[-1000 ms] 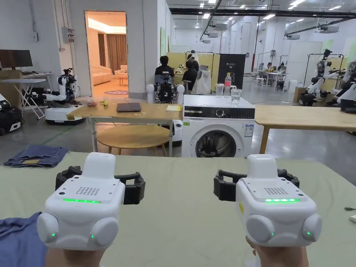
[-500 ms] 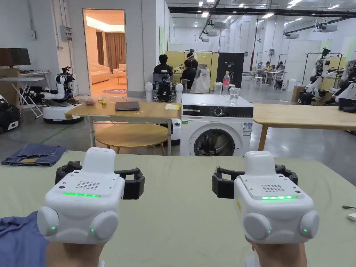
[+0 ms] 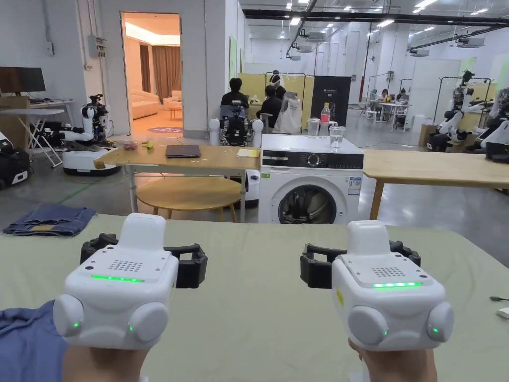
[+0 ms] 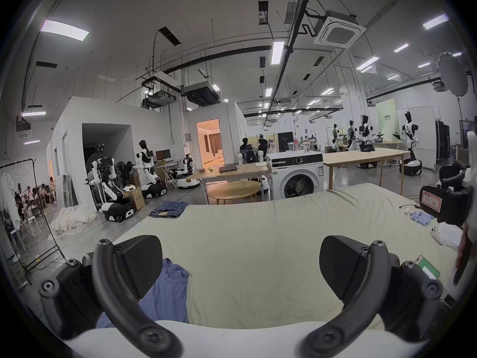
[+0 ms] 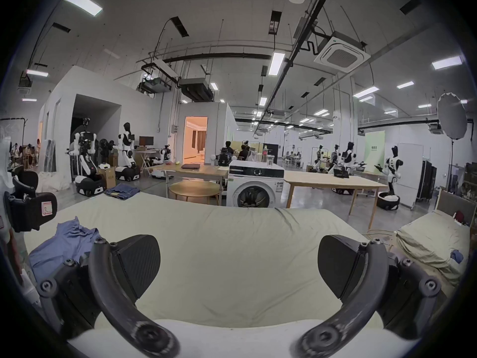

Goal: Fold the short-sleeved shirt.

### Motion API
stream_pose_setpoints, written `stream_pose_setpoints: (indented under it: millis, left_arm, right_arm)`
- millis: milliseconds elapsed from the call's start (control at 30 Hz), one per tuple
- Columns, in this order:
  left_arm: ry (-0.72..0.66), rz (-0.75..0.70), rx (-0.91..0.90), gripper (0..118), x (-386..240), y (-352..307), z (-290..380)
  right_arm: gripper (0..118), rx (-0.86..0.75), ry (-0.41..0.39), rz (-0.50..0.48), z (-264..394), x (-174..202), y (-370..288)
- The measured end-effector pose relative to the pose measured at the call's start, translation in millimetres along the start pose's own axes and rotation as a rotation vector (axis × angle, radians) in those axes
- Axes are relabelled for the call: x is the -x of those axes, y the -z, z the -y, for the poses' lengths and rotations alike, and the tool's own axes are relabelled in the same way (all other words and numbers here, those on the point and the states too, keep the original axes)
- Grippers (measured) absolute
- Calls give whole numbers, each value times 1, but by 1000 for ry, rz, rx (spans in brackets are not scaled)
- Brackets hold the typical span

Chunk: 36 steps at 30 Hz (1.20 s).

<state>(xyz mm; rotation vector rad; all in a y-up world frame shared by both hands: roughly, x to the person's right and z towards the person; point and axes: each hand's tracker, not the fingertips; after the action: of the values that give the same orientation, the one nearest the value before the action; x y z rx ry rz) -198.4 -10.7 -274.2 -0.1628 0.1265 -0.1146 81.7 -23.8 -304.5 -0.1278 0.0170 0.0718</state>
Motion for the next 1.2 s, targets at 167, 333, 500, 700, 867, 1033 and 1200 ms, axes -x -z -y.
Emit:
stream_pose_setpoints:
  millis: [167, 333, 500, 700, 867, 1033, 1200]
  left_arm:
    - [-12, 8, -10, 118, 0, -1, 2]
    - [-10, 9, -10, 118, 0, 0, 3]
    - [-4, 7, -18, 118, -3, -1, 4]
    - [-2, -18, 12, 0, -5, 1, 6]
    - [3, -12, -23, 0, 1, 3, 12]
    - [-11, -129, -4, 0, 54, -14, 18]
    - [-42, -340, 41, 0, 146, -48, 33]
  right_arm:
    - [118, 9, -3, 12, 2, -1, 2]
    - [118, 19, 41, -2, 3, -8, 4]
    - [118, 6, 12, 9, 2, -4, 2]
    - [0, -1, -3, 69, -3, -1, 3]
    - [0, -4, 2, 24, -1, -3, -4]
    - [0, -1, 13, -86, -2, 42, 5]
    - [0, -1, 17, -321, -7, 138, -6]
